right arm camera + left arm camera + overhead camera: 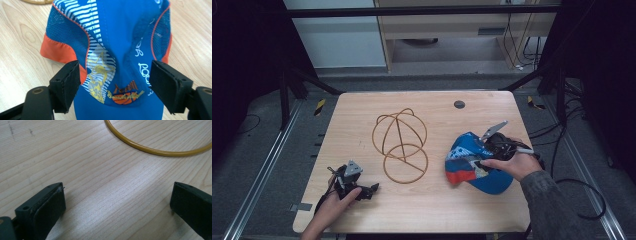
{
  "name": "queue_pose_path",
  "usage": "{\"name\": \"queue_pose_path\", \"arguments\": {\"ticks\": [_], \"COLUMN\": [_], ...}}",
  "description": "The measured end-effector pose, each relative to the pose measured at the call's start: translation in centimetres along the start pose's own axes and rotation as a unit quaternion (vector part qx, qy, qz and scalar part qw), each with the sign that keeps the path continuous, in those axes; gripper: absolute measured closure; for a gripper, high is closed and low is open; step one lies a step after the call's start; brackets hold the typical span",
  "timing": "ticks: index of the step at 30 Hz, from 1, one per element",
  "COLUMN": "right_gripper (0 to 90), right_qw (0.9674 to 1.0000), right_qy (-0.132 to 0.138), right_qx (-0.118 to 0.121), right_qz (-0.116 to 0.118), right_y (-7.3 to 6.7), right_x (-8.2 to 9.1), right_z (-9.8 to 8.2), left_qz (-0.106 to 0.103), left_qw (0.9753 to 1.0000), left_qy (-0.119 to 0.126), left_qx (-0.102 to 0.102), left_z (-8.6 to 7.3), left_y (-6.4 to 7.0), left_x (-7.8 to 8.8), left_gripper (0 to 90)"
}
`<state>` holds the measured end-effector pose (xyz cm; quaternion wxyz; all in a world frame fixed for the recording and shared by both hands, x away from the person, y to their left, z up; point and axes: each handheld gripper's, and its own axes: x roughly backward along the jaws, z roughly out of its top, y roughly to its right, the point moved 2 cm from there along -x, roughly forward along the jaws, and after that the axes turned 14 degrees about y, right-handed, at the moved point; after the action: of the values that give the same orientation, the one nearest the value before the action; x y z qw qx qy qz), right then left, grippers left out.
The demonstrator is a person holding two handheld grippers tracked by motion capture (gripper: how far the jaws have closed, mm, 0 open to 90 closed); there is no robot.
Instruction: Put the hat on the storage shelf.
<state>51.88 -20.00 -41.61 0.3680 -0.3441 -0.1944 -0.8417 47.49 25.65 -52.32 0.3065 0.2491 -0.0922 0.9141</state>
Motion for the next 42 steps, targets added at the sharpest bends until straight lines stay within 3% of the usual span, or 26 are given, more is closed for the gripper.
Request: {"name": "queue_pose_path", "arguments": {"ticks": [8,13,17,21,24,32,42], "right_gripper": [34.6,41.4,52.9,75.6,84.7,88.2,88.5], "right_qw": [0.9997,0.9996,0.9994,0.9988,0.9985,0.9986,0.9990], "right_qy": [-0.024,-0.025,-0.028,-0.036,-0.034,-0.026,0.008], "right_qx": [-0.006,-0.012,-0.011,-0.012,-0.015,-0.012,0.012], "right_qz": [-0.001,0.008,0.015,0.031,0.039,0.045,0.041], "right_y": [0.8,0.9,1.0,1.2,1.3,1.4,1.2], "right_x": [-1.7,-2.0,-2.3,-2.6,-2.6,-0.8,3.2], "right_z": [-0.4,-0.8,-1.1,-1.2,-1.2,-0.1,3.8], "left_qz": [0.000,0.000,0.001,0.001,0.000,0.000,0.001], "left_qw": [1.0000,1.0000,1.0000,1.0000,1.0000,1.0000,1.0000], "left_qy": [0.000,0.000,0.000,0.000,0.000,0.000,0.000], "left_qx": [0.000,0.000,0.000,0.000,0.000,0.000,0.000], "left_z": [0.0,0.0,0.0,0.0,0.0,0.0,0.0], "left_y": [0.0,0.0,0.0,0.0,0.0,0.0,0.0], "left_x": [0.0,0.0,0.0,0.0,0.0,0.0,0.0], "left_gripper": [0.0,0.0,0.0,0.0,0.0,0.0,0.0]}}
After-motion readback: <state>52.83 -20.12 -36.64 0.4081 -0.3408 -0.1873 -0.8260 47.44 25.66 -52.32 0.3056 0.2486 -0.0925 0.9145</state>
